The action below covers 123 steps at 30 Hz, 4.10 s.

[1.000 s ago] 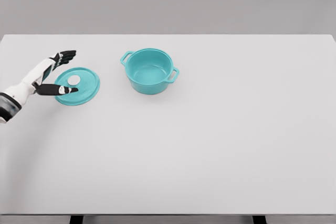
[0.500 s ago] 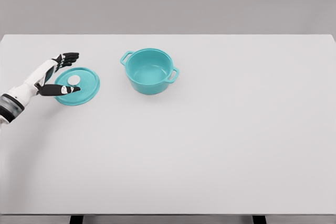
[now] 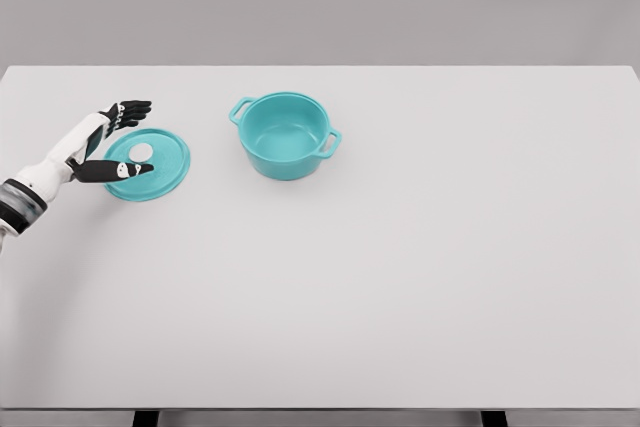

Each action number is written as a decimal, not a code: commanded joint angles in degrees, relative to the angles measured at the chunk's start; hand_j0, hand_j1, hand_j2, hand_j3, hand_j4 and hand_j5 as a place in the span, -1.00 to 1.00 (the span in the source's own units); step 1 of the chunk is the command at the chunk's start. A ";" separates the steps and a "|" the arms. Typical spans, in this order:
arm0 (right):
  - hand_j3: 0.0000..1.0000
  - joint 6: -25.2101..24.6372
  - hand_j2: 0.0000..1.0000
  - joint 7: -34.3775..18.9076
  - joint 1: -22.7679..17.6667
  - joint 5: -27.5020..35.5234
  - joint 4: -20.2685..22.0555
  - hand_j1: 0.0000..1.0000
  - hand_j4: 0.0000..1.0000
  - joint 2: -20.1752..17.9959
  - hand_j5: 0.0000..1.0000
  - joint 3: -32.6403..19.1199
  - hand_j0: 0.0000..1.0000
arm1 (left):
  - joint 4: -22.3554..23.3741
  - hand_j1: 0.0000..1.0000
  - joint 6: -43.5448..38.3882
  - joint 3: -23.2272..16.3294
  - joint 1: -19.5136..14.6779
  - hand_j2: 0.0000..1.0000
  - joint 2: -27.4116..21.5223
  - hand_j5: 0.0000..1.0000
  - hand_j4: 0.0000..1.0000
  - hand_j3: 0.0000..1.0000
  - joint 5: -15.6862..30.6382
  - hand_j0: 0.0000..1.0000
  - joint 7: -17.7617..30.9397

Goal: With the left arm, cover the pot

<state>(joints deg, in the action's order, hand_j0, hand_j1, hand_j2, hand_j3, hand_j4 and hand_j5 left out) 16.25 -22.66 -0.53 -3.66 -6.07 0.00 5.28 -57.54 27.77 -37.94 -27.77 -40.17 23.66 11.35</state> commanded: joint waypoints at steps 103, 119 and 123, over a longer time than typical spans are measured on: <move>1.00 0.09 1.00 -0.02 0.00 -0.03 0.00 1.00 1.00 0.00 1.00 -0.01 1.00 | -8.65 -0.60 7.23 -4.07 -5.45 -0.60 7.21 -0.60 -0.60 -0.60 -18.12 -0.60 -5.19; 1.00 0.01 1.00 -0.02 0.00 -0.03 0.00 1.00 1.00 0.00 1.00 -0.01 1.00 | 1.81 -0.57 7.23 -9.34 -12.66 -0.57 15.56 -0.57 -0.57 -0.57 -20.23 -0.57 -4.49; 1.00 0.01 1.00 -0.02 0.00 -0.03 0.00 1.00 1.00 0.00 1.00 -0.01 1.00 | 2.96 -0.56 7.23 -9.43 -13.27 -0.56 16.88 -0.56 -0.56 -0.56 -20.23 -0.56 -4.49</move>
<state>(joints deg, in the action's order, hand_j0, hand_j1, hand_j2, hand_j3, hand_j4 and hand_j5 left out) 16.26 -22.66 -0.53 -3.66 -6.07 0.00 5.28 -55.22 35.06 -47.38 -41.04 -24.15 3.25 6.85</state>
